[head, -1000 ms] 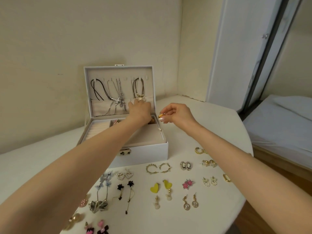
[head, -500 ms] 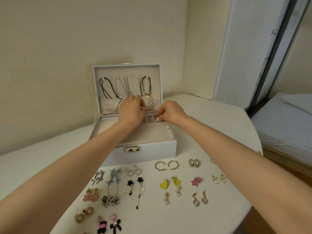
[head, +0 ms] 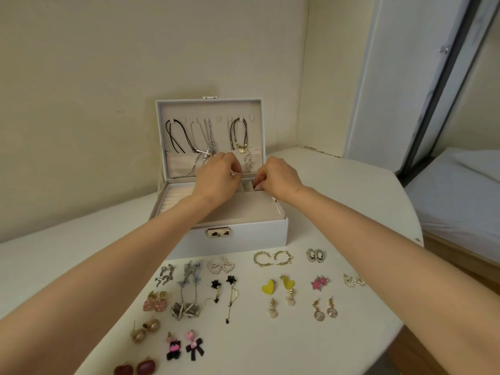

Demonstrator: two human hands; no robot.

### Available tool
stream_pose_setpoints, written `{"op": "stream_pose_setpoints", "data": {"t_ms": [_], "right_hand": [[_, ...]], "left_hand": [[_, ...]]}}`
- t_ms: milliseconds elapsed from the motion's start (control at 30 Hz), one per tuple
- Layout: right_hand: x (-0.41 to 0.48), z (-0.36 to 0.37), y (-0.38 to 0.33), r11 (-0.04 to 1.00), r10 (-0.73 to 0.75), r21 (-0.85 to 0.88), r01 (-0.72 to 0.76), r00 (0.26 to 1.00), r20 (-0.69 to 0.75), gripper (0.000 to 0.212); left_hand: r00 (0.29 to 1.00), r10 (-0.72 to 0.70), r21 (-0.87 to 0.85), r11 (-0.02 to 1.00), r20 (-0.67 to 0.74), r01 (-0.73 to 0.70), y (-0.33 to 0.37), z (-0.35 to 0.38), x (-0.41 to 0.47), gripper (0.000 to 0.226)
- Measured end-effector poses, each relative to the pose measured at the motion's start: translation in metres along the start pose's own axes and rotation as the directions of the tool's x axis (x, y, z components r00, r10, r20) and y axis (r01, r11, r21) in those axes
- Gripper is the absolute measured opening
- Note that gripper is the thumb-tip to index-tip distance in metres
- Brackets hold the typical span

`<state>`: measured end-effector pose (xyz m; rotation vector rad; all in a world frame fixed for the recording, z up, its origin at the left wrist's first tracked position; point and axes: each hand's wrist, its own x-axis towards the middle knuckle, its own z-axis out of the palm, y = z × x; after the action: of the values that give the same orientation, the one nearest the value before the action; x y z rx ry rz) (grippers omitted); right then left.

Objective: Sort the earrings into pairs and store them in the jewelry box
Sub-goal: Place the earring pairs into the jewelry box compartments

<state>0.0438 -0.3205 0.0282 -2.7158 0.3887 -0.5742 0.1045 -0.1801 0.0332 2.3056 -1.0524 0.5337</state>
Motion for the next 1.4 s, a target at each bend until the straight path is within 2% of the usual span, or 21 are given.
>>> {"op": "stream_pose_setpoints", "data": {"t_ms": [100,167,300,400,467,533,600,700,867,1033,1233,1400], "right_hand": [[-0.021,-0.011,-0.003,0.998,-0.037,0.044,0.041,0.995,-0.092,0.015],[-0.042,-0.022,-0.005,0.995,-0.058,0.082,0.065,0.995,-0.08,0.013],[-0.085,-0.042,-0.007,0.991,-0.034,0.127,0.045,0.996,-0.085,0.004],[-0.11,-0.052,-0.008,0.994,-0.012,0.108,0.014,1.0,-0.016,0.007],[-0.122,-0.053,-0.009,0.999,-0.039,0.035,0.036,0.993,0.115,0.008],[-0.13,-0.05,-0.009,0.995,-0.069,-0.055,0.084,0.971,0.23,0.012],[-0.135,-0.046,-0.009,0.984,-0.082,-0.125,0.124,0.95,0.301,0.02],[-0.139,-0.041,-0.006,0.972,-0.091,-0.173,0.16,0.932,0.35,0.032],[-0.138,-0.036,0.0,0.978,-0.108,-0.13,0.16,0.933,0.343,0.028],[-0.136,-0.036,0.003,0.976,-0.151,-0.09,0.198,0.917,0.37,0.02],[-0.144,-0.031,0.001,0.898,-0.278,-0.236,0.37,0.896,0.346,0.021],[-0.142,-0.032,0.002,0.86,-0.331,-0.304,0.41,0.902,0.277,0.023]], "left_hand": [[0.991,0.129,-0.124,0.984,0.019,-0.125,0.009,-0.011,-0.016,0.009],[0.967,0.253,-0.163,0.956,0.022,-0.246,0.015,-0.017,-0.03,0.013],[0.855,0.519,-0.014,0.855,-0.019,-0.519,0.027,-0.03,-0.055,0.025],[0.786,0.615,0.013,0.787,0.063,-0.617,0.035,-0.037,-0.074,0.024],[0.794,0.582,0.012,0.805,0.174,-0.593,0.041,-0.037,-0.085,0.027],[0.804,0.494,0.102,0.828,0.329,-0.551,0.046,-0.037,-0.091,0.03],[0.789,0.402,0.199,0.821,0.465,-0.535,0.049,-0.035,-0.092,0.032],[0.753,0.344,0.25,0.797,0.562,-0.55,0.049,-0.03,-0.095,0.034],[0.719,0.387,0.251,0.754,0.578,-0.607,0.047,-0.024,-0.1,0.02],[0.714,0.412,0.258,0.734,0.566,-0.629,0.047,-0.021,-0.1,0.019],[0.725,0.421,0.255,0.74,0.545,-0.622,0.049,-0.017,-0.102,0.021],[0.749,0.41,0.142,0.823,0.521,-0.55,0.048,-0.023,-0.103,0.018]]}}
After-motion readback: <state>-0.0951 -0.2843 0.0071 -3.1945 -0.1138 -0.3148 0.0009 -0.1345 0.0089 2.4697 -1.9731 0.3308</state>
